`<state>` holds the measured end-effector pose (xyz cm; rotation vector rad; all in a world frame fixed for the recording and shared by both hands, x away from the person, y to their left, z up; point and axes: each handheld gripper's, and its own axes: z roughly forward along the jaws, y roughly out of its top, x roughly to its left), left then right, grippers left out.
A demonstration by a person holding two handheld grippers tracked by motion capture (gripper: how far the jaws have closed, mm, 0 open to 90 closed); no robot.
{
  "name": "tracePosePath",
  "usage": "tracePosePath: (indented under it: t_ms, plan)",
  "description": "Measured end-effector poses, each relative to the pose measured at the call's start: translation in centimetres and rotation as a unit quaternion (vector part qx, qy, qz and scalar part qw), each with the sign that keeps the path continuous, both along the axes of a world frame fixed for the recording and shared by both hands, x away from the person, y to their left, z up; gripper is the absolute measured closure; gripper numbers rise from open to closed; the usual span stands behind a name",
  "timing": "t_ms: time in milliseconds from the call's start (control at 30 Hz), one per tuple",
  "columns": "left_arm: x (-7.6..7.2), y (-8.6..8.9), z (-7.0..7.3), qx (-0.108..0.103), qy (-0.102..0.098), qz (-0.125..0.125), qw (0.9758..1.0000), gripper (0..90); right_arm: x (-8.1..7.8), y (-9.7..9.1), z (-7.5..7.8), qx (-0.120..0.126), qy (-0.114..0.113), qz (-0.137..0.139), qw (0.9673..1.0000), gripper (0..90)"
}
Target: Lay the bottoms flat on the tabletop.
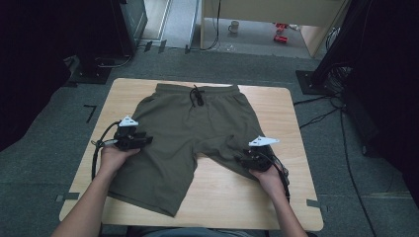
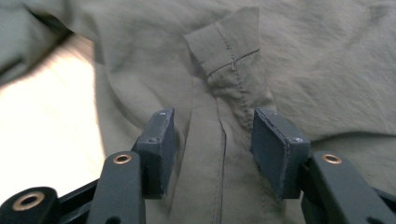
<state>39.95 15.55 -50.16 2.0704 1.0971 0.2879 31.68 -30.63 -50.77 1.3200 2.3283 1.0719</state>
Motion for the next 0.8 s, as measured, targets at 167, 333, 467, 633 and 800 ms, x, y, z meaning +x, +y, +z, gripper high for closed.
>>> tracePosePath:
  t_ms: [167, 333, 467, 633, 800]
  plan:
    - [0.0, 0.1, 0.0, 0.001, 0.000, 0.000, 1.0000, 56.7, 0.3, -0.3, -0.4, -0.029, -0.017, -0.018, 0.9993, 68.7]
    - [0.0, 0.1, 0.0, 0.001, 0.000, 0.000, 1.0000, 56.7, 0.2, -1.0, 0.2, -0.005, -0.002, -0.038, 0.9993, 85.8]
    - [0.0, 0.1, 0.0, 0.001, 0.000, 0.000, 1.0000, 56.7, -0.4, -1.3, 1.2, 0.026, -0.005, -0.027, 0.9993, 88.6]
    - [0.0, 0.1, 0.0, 0.002, 0.000, 0.000, 1.0000, 56.7, -2.3, -0.2, 2.6, 0.049, -0.015, 0.027, 0.9983, 88.9]
    - [0.0, 0.1, 0.1, 0.001, 0.000, 0.000, 1.0000, 56.7, -4.9, 1.4, 2.8, 0.049, -0.019, 0.083, 0.9952, 88.9]
